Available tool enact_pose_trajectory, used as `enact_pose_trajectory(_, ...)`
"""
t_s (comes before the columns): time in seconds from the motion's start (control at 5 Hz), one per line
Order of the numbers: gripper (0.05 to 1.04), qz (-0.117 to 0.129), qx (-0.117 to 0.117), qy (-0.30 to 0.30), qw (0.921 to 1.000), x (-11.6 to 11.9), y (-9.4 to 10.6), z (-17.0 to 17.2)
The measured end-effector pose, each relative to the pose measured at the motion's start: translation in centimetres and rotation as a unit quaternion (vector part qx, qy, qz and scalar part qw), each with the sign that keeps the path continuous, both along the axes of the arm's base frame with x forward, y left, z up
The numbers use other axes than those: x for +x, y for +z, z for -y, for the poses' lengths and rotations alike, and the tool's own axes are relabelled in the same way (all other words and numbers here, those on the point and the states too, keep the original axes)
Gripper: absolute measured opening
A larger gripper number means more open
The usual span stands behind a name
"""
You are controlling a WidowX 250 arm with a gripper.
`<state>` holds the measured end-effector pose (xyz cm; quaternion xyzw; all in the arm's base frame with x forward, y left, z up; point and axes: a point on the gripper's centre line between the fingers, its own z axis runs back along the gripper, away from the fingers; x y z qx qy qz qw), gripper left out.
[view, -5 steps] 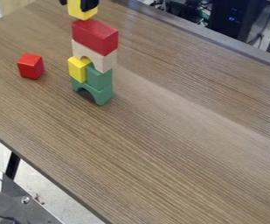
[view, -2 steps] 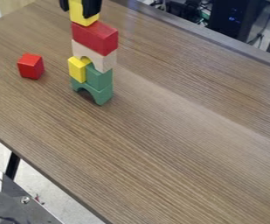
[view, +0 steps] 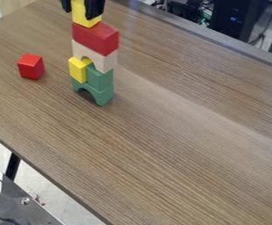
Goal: Put the yellow cube on top of the red rectangular block
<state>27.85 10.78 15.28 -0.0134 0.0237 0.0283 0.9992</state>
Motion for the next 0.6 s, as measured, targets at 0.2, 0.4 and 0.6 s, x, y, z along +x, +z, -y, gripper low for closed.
enact_pose_trajectory(0.2, 0.948, -0.002, -0.006, 0.002, 1.0, 0.0, -0.1, 0.1)
enact_pose_trajectory(0.4, 1.004, -0.013, -0.013, -0.003, 0.9998, -0.7, 0.3, 0.0)
enact_pose_trajectory(0.6, 1.0, 0.012, -0.007, -0.028, 0.9995, -0.5, 3.2, 0.0)
